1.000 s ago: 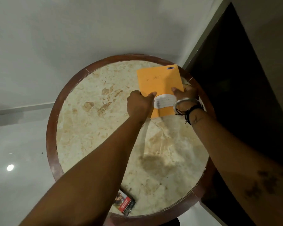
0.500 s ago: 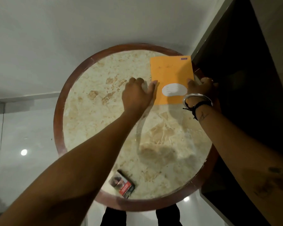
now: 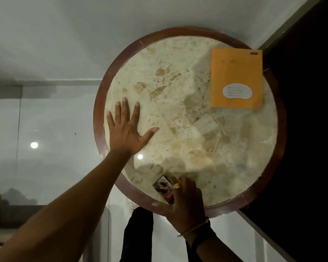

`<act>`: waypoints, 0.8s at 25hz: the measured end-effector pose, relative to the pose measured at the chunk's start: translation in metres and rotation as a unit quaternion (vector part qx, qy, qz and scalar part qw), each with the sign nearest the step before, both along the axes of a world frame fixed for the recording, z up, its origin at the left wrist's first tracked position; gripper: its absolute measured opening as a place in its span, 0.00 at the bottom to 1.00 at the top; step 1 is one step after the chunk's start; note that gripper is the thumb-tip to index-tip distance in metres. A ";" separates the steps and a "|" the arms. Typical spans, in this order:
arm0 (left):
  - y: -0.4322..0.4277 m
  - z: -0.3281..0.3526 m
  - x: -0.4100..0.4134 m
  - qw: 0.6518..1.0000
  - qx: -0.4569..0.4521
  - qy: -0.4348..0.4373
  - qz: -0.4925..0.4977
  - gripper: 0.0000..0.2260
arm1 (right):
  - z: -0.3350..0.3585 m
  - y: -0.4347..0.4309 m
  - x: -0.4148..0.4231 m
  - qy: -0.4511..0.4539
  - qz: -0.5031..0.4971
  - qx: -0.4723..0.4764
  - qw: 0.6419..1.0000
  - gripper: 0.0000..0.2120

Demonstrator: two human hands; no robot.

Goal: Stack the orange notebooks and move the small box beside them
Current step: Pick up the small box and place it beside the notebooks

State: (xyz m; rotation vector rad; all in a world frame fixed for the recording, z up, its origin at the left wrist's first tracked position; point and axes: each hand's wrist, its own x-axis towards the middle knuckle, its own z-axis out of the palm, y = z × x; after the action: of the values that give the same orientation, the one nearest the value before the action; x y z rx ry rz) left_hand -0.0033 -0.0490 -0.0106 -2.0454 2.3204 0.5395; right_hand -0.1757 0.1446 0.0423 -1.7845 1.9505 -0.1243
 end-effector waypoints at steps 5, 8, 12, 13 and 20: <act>-0.001 0.001 0.004 1.000 -0.005 0.010 0.005 0.45 | -0.002 -0.017 0.009 0.016 -0.009 0.033 0.999 0.27; -0.003 0.005 0.002 1.000 0.010 0.015 0.008 0.45 | 0.008 -0.074 -0.005 -0.020 -0.131 -0.013 0.991 0.23; -0.005 0.005 0.004 1.000 0.024 0.008 0.007 0.46 | 0.008 -0.206 -0.014 -0.071 -0.266 -0.074 0.959 0.24; -0.004 0.004 0.003 1.000 0.009 0.009 0.006 0.47 | 0.005 -0.240 -0.015 -0.079 -0.282 -0.089 0.952 0.23; -0.006 0.003 0.002 1.000 0.002 -0.022 -0.003 0.48 | -0.016 -0.370 -0.022 -0.054 -0.348 -0.058 0.934 0.30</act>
State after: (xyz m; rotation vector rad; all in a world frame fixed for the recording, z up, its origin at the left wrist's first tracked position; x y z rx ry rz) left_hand -0.0015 -0.0555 -0.0075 -2.0269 2.2985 0.4941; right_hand -0.1975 -0.2258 0.0259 -1.0374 2.4392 -0.5682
